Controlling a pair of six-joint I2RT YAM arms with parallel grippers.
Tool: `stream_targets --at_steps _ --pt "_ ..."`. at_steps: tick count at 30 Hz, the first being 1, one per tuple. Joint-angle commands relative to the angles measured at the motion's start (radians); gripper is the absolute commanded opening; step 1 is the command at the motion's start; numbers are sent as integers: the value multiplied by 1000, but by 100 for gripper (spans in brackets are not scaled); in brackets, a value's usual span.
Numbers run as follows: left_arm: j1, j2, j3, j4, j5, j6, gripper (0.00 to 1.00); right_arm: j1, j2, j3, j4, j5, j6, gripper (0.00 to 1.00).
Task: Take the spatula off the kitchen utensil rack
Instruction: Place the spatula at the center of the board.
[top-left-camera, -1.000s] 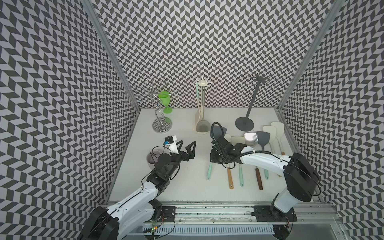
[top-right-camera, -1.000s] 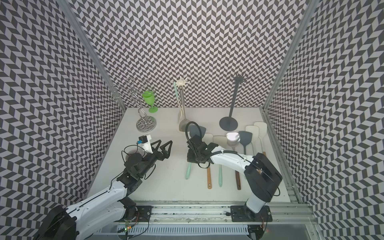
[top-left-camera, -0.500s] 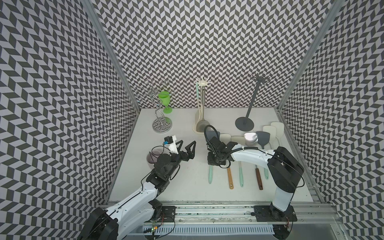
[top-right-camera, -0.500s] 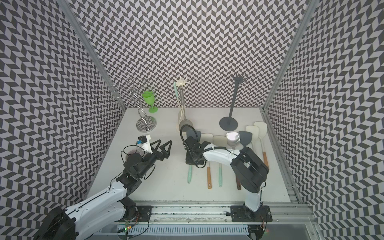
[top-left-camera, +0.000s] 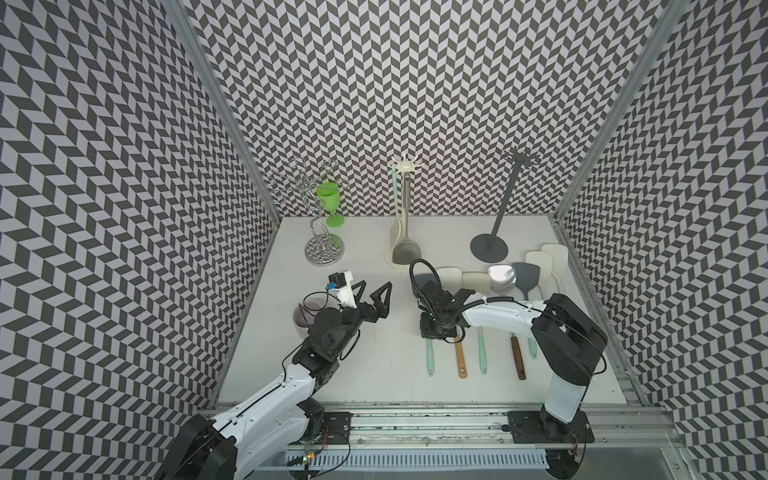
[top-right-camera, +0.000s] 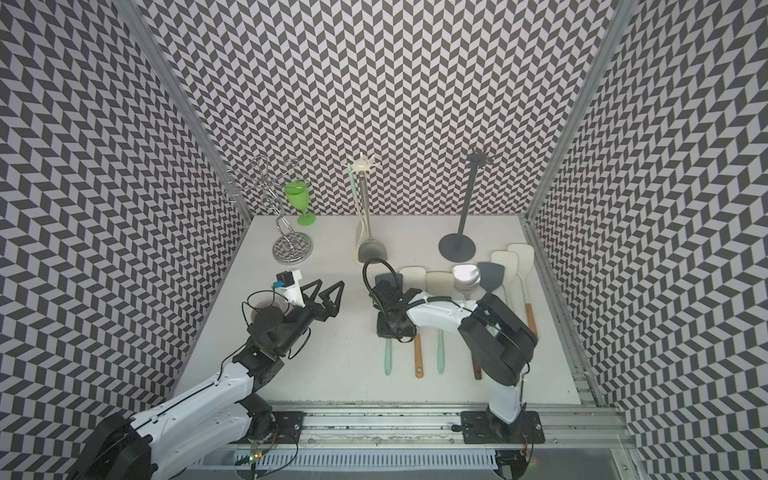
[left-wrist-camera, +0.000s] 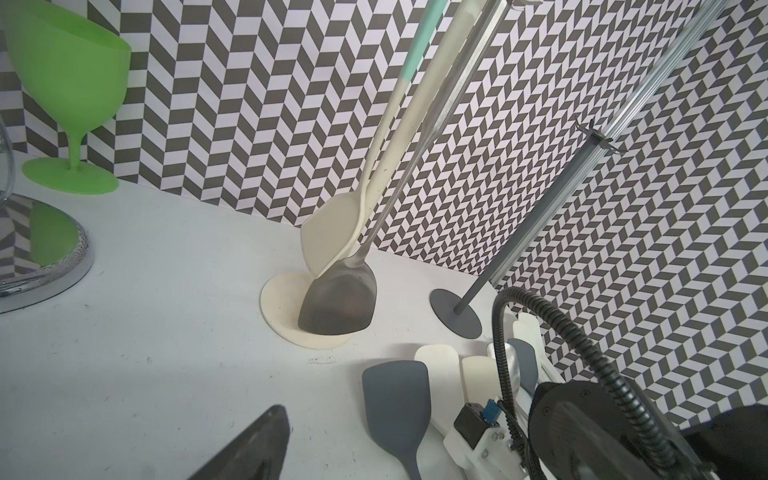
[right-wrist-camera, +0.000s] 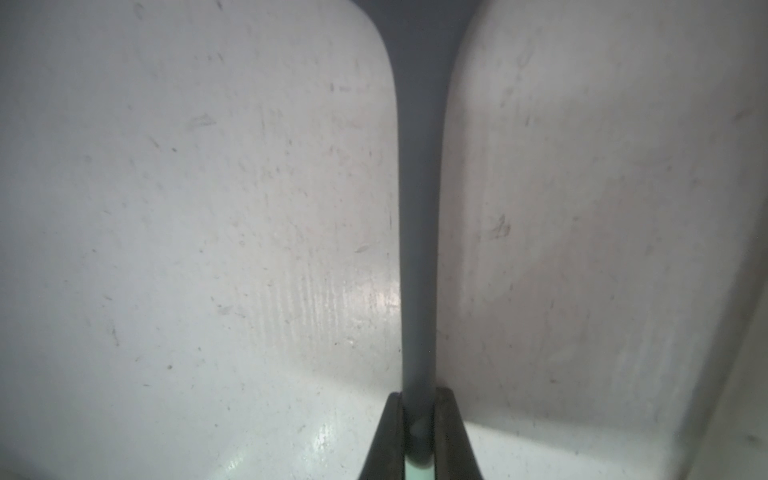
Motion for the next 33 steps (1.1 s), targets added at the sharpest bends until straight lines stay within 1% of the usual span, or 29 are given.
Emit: stream_targets --at_steps 1,6,9,10,11,12,13,14,15,17,18,19,22,23,24,26,28,30,33 --pt "3 -4 -12 11 14 5 100 7 -10 -28 -7 24 -10 0" --pt "4 -2 -12 12 14 8 100 7 -8 -29 -7 22 -7 0" --pt "4 -2 -12 10 16 6 100 7 -9 -32 -8 23 -10 9" --pt "4 -4 -12 10 16 6 100 7 -13 -33 -8 24 -11 11" --pt "4 -5 -12 10 16 5 100 7 -15 -35 -9 28 -10 14" --pt "5 -7 -12 10 16 6 100 7 -19 -36 -10 34 -8 22" --pt "4 -9 -12 9 16 6 100 7 -23 -36 -13 39 -6 26" --pt "4 -12 -12 9 16 5 100 7 -27 -37 -14 43 -6 27" --pt "3 -14 -13 7 15 6 100 7 -32 -37 -18 46 -6 31" --pt "4 -19 -14 7 17 5 100 7 -43 -37 -23 52 -6 32" --pt "4 -21 -14 7 19 6 100 7 -49 -36 -25 53 -7 36" --pt "4 -22 -14 7 19 4 100 7 -56 -36 -27 56 -7 37" --pt "4 -30 -14 4 20 5 100 8 -85 -36 -27 54 -14 37" --pt "4 -34 -12 0 20 8 100 8 -100 -36 -22 49 -19 43" --pt "3 -40 -11 -4 20 8 100 9 -118 -36 -19 47 -25 51" --pt "3 -58 -10 -12 20 8 100 13 -159 -40 -4 43 -44 59" --pt "3 -83 -9 -24 20 6 100 13 -213 -50 14 49 -66 70" --pt "3 -116 -9 -33 25 0 100 13 -273 -66 39 61 -101 78" --pt "3 -176 -12 -49 29 -12 100 13 -376 -95 83 68 -177 84"
